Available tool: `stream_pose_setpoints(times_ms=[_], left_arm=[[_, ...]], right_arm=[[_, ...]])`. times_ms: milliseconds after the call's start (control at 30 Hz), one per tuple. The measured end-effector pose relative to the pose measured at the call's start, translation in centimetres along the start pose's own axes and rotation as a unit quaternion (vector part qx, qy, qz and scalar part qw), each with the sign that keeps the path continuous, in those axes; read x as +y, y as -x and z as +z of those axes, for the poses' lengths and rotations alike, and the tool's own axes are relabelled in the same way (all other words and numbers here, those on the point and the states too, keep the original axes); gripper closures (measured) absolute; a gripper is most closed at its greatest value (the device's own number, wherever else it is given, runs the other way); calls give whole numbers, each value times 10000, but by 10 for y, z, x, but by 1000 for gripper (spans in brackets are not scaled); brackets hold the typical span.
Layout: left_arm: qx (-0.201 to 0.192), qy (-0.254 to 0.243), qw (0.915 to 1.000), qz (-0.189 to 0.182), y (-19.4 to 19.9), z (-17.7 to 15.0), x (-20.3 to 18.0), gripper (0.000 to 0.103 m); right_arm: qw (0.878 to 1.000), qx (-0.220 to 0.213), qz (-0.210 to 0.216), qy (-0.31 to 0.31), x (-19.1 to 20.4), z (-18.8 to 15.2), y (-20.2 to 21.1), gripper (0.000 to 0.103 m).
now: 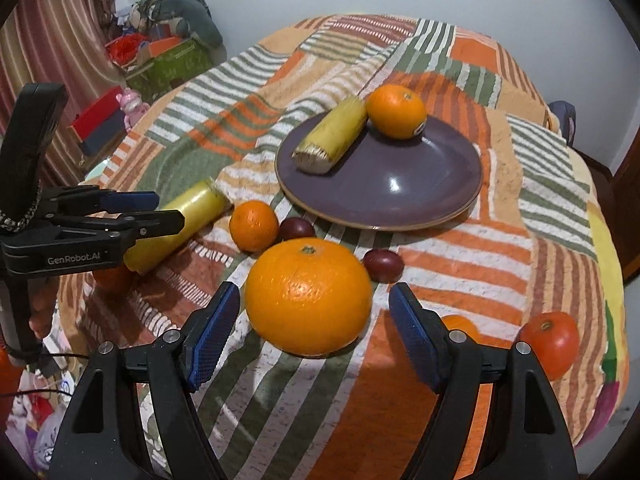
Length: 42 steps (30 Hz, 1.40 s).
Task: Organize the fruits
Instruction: 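Move left tool to the second yellow cylinder while right tool moves to another large orange, then grasp and lift the second cylinder with left tool while right tool grasps the orange, then place the cylinder on the plate with left tool while right tool places the orange beside it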
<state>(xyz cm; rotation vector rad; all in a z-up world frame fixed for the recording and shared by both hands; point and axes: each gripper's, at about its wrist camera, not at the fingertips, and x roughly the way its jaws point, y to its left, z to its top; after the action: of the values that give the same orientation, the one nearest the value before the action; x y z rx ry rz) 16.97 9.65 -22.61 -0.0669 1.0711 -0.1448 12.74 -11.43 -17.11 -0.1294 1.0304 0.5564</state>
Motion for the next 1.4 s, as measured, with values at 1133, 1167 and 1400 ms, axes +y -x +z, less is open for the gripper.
stream_pose_setpoints(times_ms=[1133, 1167, 1400], left_arm=[[-171, -206, 9993, -263, 19, 28, -16, 68], [-211, -225, 9992, -273, 23, 30, -19, 68], [-511, -392, 9973, -348, 44, 47, -38, 68]], right_arm=[[9989, -323, 183, -292, -23, 10, 18, 36], [9986, -380, 175, -315, -26, 12, 21, 36], [9965, -731, 7, -393, -43, 26, 39, 36]])
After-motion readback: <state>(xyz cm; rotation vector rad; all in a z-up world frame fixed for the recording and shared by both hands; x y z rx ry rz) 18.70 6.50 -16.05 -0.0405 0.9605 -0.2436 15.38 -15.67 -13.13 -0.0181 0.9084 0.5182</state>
